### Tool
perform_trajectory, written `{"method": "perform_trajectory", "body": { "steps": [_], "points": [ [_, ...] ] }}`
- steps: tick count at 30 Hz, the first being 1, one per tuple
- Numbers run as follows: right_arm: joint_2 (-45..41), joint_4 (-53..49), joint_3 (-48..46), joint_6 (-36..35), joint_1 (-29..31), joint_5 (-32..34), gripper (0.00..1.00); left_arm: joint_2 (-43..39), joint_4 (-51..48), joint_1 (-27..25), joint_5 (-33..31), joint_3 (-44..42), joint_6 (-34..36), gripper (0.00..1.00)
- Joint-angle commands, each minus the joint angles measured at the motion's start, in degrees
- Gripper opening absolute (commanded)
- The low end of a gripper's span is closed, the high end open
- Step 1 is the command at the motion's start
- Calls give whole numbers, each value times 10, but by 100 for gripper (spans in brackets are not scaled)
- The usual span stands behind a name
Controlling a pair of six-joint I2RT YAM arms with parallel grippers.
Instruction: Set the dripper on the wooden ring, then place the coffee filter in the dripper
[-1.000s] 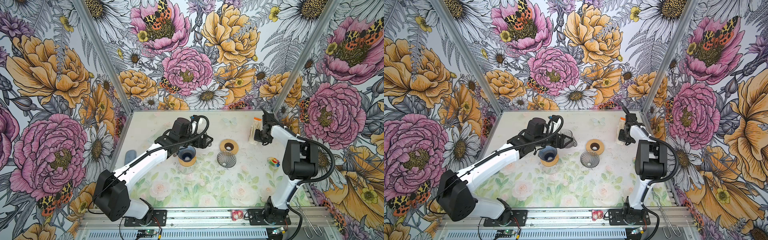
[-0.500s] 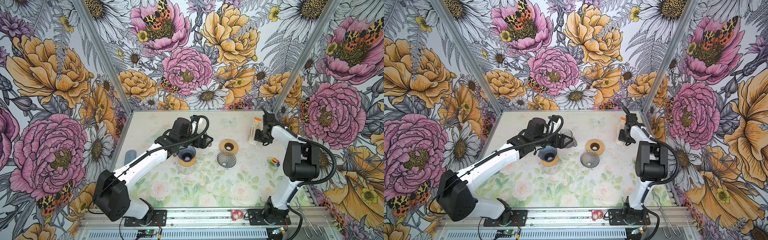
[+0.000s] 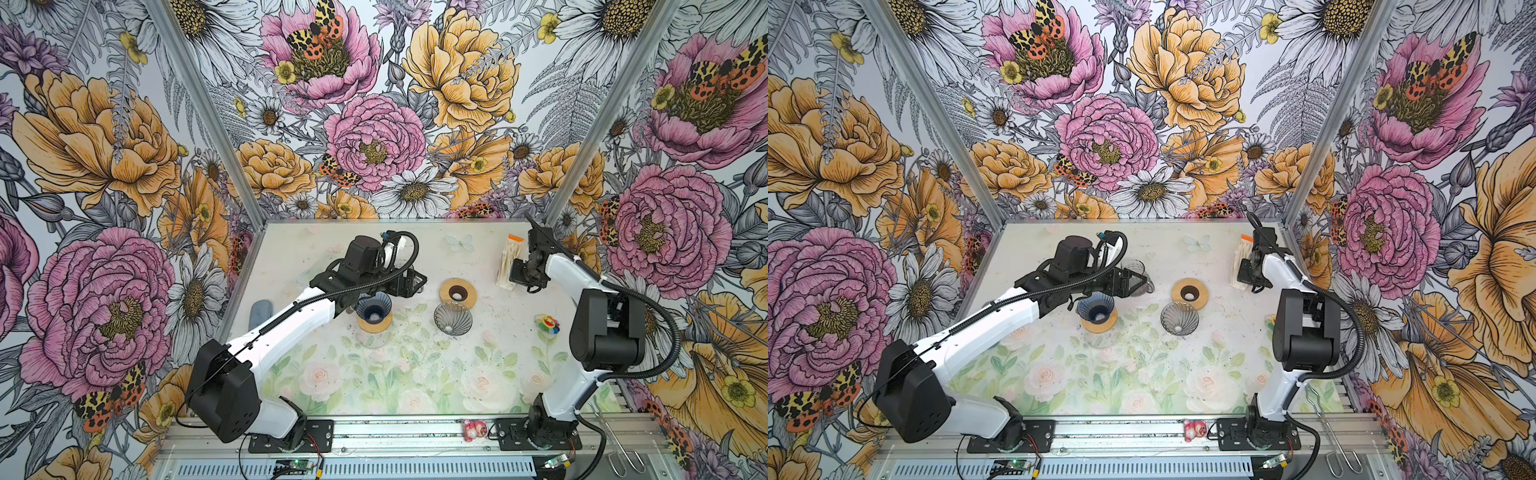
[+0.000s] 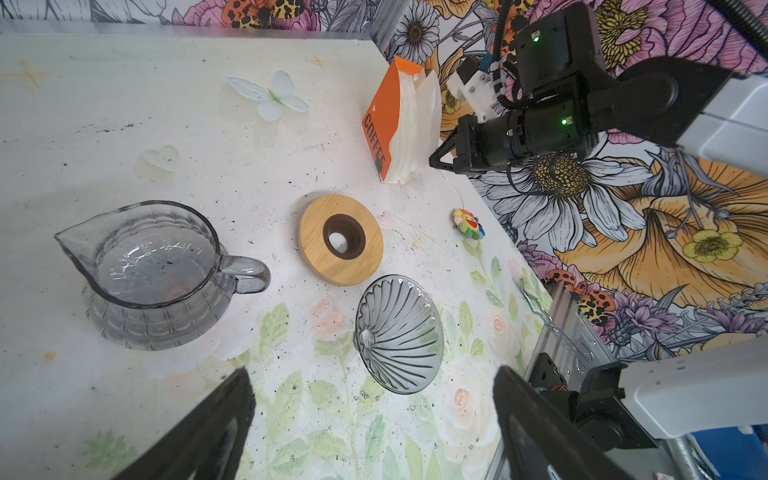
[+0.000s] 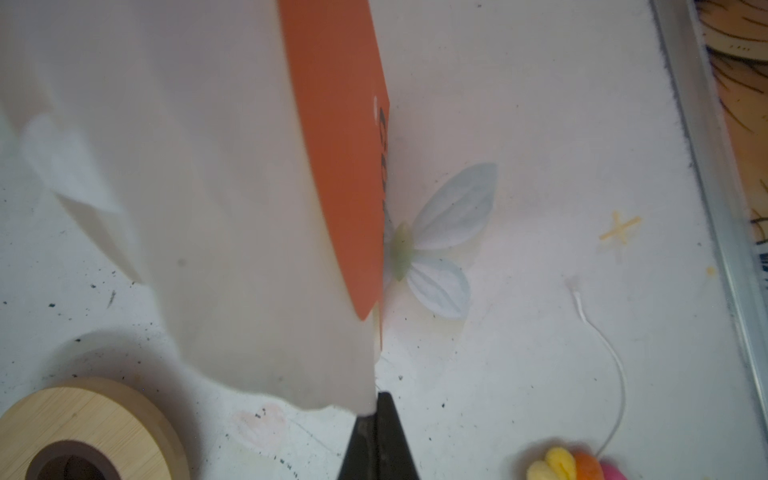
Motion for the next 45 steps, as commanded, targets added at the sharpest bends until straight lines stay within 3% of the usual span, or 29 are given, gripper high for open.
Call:
{"method": "perform_trajectory", "body": {
  "steps": [1,9,22,38,45],
  "points": [
    [-23,-6,-17,13,3,-1,4,-2,10,-4,-2,-3,0,91],
    [-40,-7,-42,17,9,2,7,0,10,-5,-1,-5,1,91],
    [-76,-5,-36,11,7,29,23,7,11,-5,2,1,0,91],
    [-17,14,10,-14,6,8,21,15,16,-7,5,5,-2,92],
    [9,14,28,-18,6,30,16,15,15,-7,1,7,-1,92]
  ]
}}
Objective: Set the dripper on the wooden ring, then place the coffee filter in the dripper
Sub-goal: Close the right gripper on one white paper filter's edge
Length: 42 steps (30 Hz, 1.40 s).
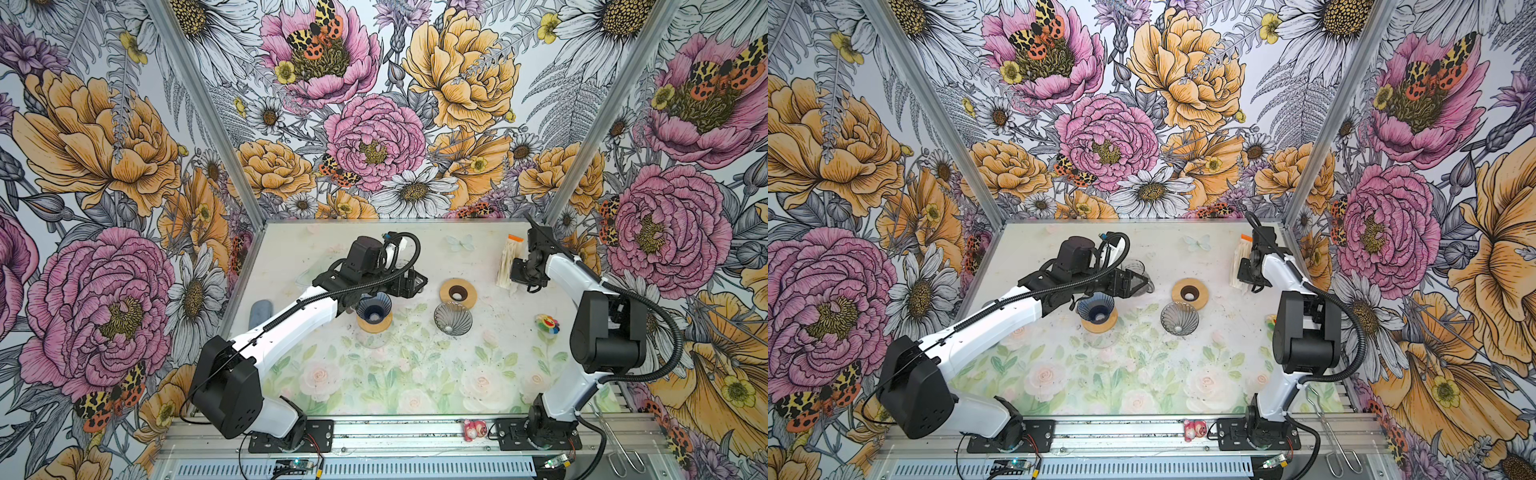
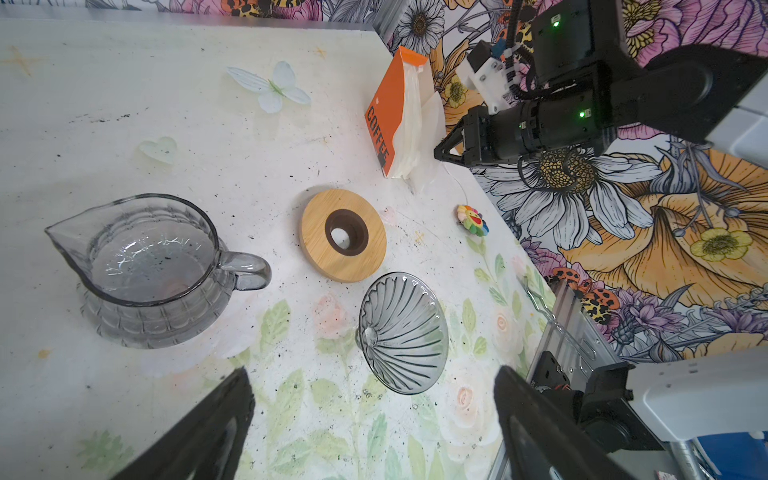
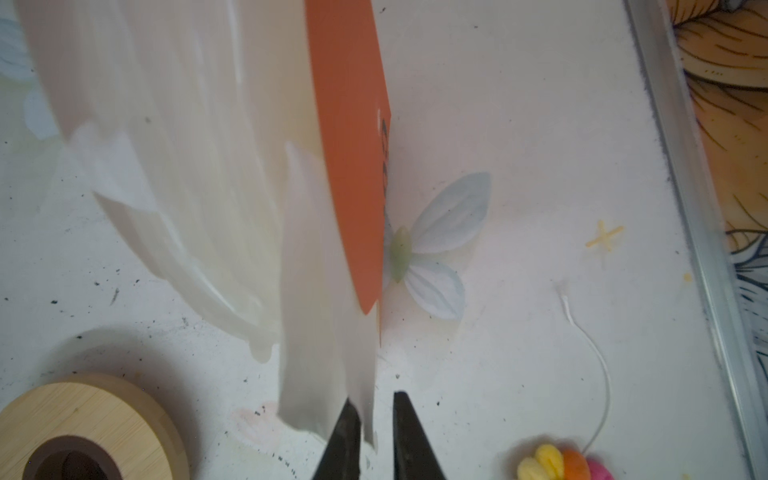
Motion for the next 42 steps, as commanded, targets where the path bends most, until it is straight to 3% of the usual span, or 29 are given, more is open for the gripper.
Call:
{"method": "perform_trajectory", "body": {
  "steps": [1,10,42],
  "points": [
    [12,10,21,-6,0,20,14,3,12,-6,0,8,-2,92],
    [-10,10,14,-13,6,21,0,11,10,-6,2,19,7,92],
    [-153,-32,-30,3,7,3,0,15,10,-7,4,25,13,92]
  ]
}}
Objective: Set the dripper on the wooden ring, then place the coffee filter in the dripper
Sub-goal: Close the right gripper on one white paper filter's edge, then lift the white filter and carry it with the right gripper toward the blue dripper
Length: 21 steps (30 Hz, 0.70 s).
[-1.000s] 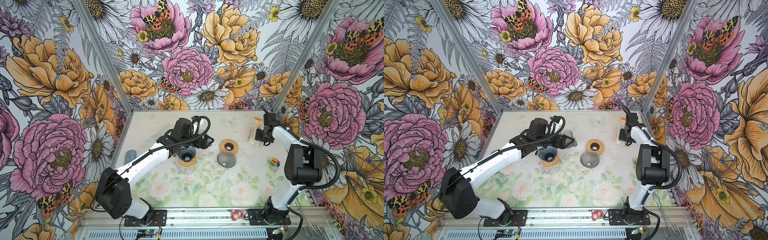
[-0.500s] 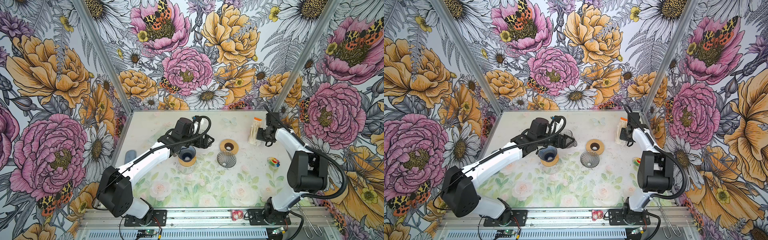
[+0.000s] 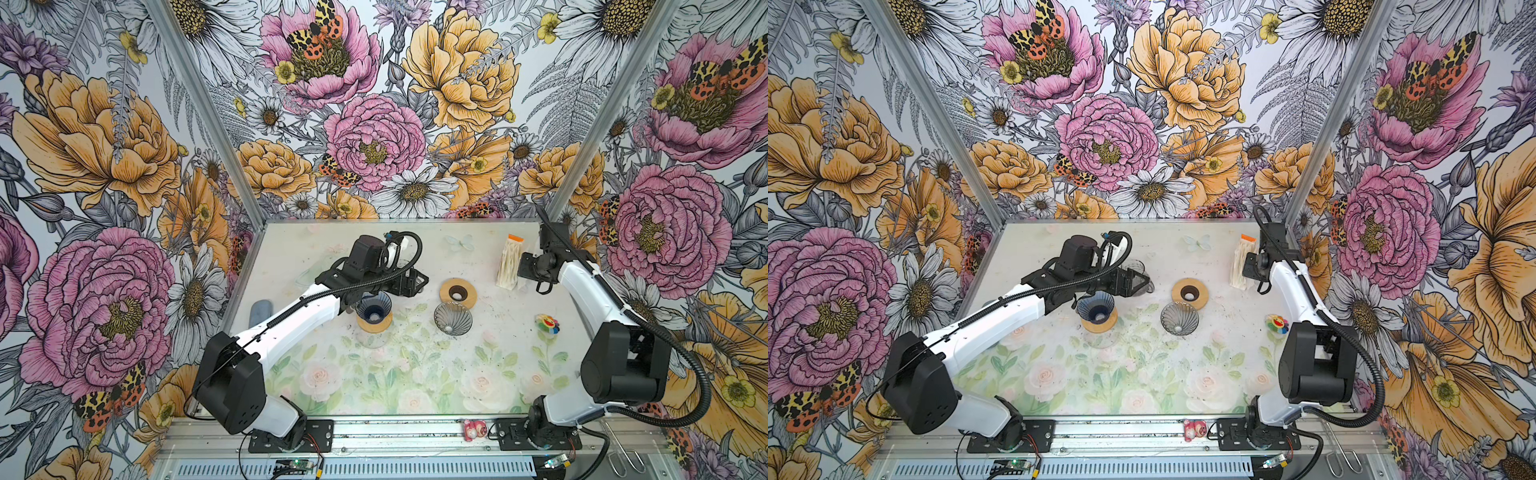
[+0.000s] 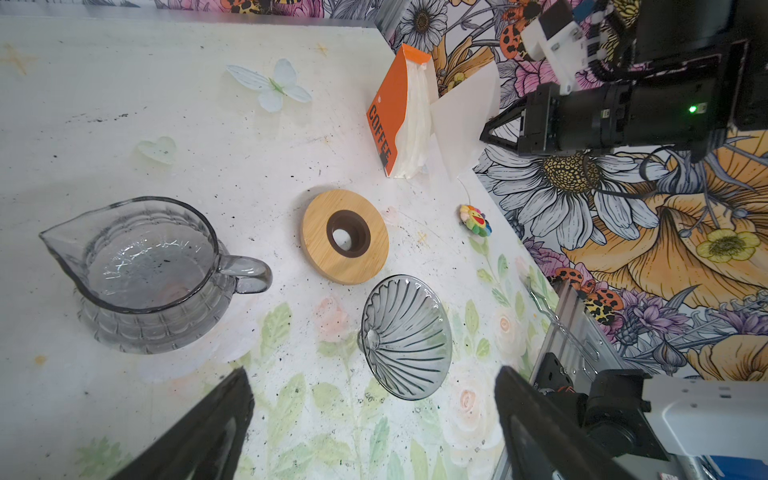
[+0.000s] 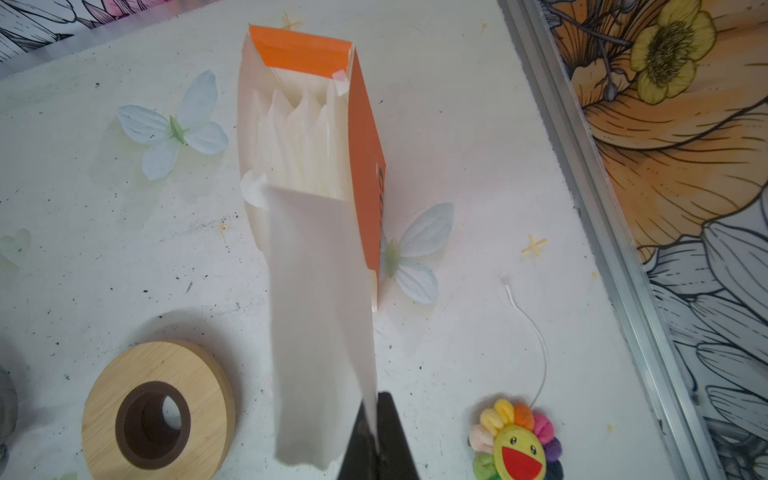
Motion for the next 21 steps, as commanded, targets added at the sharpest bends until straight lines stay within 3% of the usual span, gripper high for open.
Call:
{"method": "perform_trajectory", "body": {
  "steps": [1,12,21],
  "points": [
    [-28,-12,-6,6,6,-4,0,2,9,-6,4,16,12,92],
    [-86,-31,2,2,6,-14,0,10,9,-6,6,29,13,92],
    [-140,-58,25,-40,19,-69,0,9,14,-4,10,34,11,92]
  ]
}}
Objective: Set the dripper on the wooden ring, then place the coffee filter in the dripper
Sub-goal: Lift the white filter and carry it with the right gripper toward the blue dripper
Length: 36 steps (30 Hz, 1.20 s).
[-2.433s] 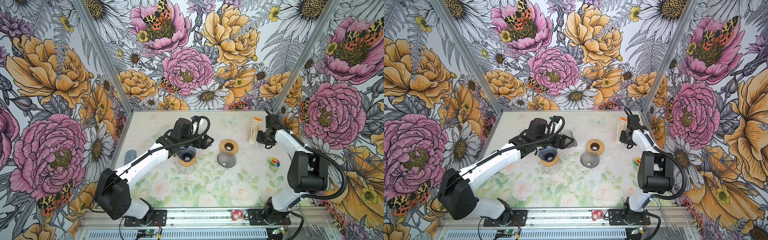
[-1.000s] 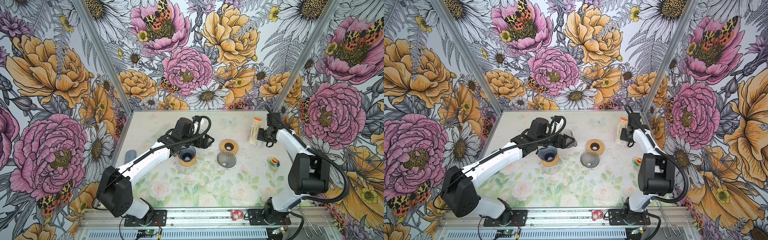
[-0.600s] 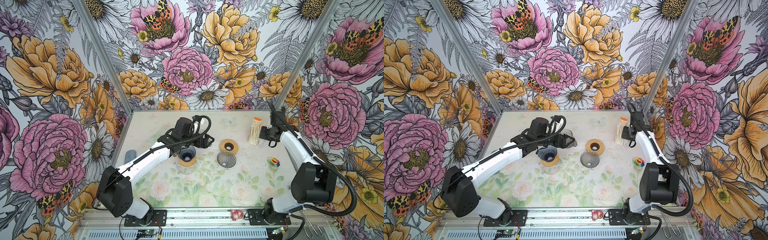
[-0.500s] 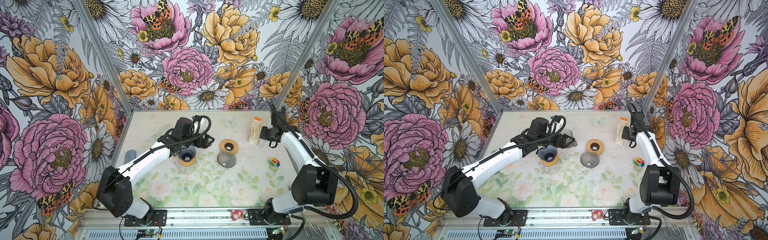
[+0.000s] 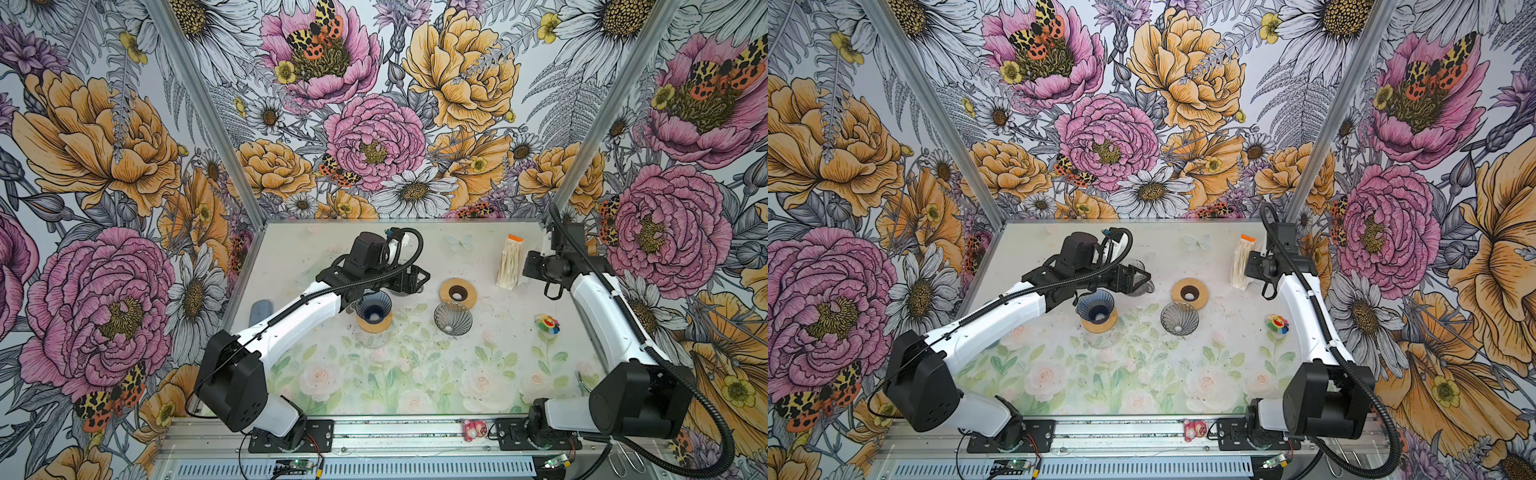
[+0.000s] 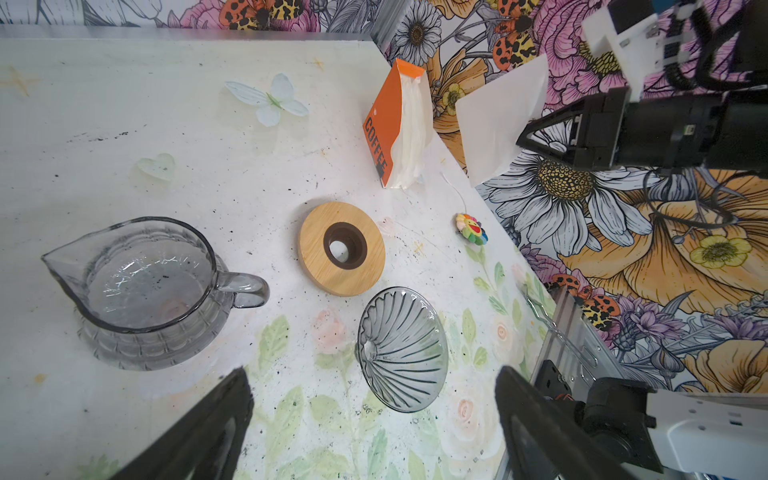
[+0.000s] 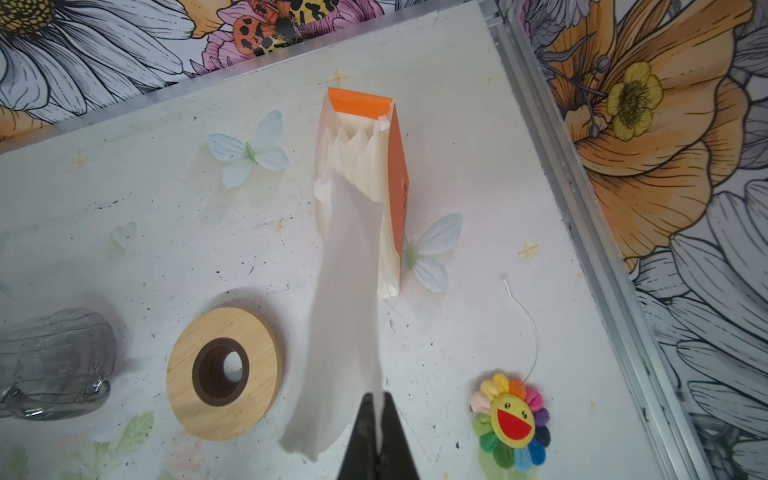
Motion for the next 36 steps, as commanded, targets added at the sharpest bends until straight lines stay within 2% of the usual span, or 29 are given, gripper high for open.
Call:
{"method": "perform_trajectory", "body": {
  "steps": [1,7,10,16,23,29,36],
  "points": [
    [-33,-21,34,-31,12,-46,0,2,12,-4,9,18,11,92],
    [-33,-70,77,-52,61,-98,0,-7,12,2,16,35,-8,92],
    [-28,-85,102,-48,83,-150,0,-22,7,8,17,38,-13,92],
    [-7,-109,154,-44,149,-228,0,-61,-70,14,-34,53,2,92],
    [45,-134,211,-36,251,-238,0,-129,-141,9,-98,57,-7,92],
    [104,-132,261,-14,326,-229,0,-170,-162,1,-113,41,-12,92],
    [173,-132,311,24,401,-230,0,-180,-200,-15,-132,38,-15,92]
  ]
}}
